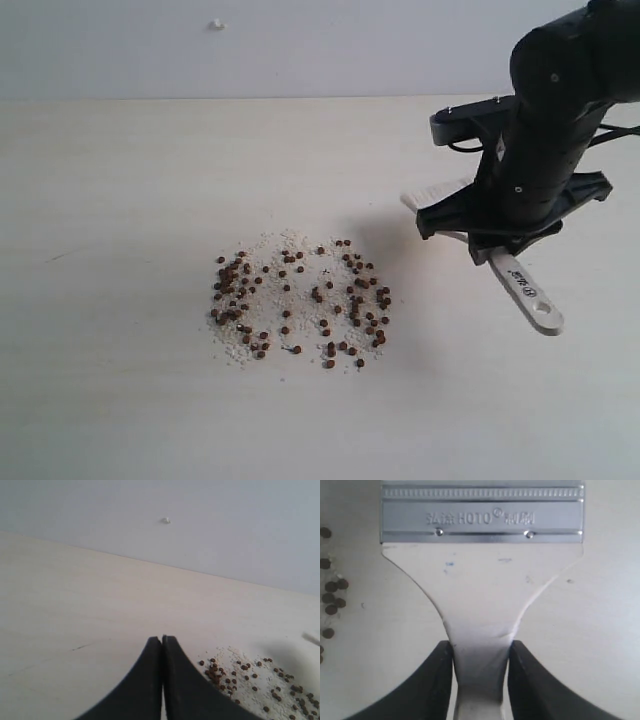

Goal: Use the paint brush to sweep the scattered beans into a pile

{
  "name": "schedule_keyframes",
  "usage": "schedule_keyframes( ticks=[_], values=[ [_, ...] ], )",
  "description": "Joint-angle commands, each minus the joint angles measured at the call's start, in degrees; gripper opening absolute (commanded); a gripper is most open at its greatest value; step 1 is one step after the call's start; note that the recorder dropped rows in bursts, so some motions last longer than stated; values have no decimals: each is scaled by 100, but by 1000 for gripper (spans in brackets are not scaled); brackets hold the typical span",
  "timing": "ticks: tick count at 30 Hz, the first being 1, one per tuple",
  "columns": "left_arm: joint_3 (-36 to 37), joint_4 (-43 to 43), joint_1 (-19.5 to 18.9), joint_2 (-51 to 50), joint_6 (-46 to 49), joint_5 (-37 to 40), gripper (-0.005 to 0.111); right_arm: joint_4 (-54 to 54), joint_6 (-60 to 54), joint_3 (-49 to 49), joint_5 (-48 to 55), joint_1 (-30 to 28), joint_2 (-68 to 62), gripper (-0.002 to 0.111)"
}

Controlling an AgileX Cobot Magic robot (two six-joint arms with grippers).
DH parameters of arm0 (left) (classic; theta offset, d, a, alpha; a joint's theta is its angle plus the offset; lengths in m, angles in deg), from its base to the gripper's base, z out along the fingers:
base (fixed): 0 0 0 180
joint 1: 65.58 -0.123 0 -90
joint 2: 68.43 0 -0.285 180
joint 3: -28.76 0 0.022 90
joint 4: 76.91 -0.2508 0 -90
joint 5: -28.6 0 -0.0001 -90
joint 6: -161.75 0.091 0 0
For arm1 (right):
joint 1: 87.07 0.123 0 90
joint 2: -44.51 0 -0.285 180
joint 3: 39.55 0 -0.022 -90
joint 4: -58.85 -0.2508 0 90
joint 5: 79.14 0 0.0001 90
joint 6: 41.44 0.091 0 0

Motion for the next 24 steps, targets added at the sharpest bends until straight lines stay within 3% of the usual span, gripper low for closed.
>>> schedule_keyframes(
  ticks=[1, 5, 10, 18, 24],
  values=[
    [-3, 28, 17, 47, -22, -12, 0, 69, -239, -37, 244, 9, 406, 0],
    [-3, 28, 17, 47, -22, -12, 0, -27, -687, -37, 615, 9, 676, 0],
    [-3, -183, 18, 47, 307, -12, 0, -1206, -2333, -186, 2144, 9, 903, 0],
    [-3, -183, 18, 47, 348, -12, 0, -1882, -2770, -737, 2154, 9, 968, 0],
    [-3, -183, 18, 47, 649, -1622, 0, -1882, -2803, -1162, 2154, 9, 968, 0]
  ],
)
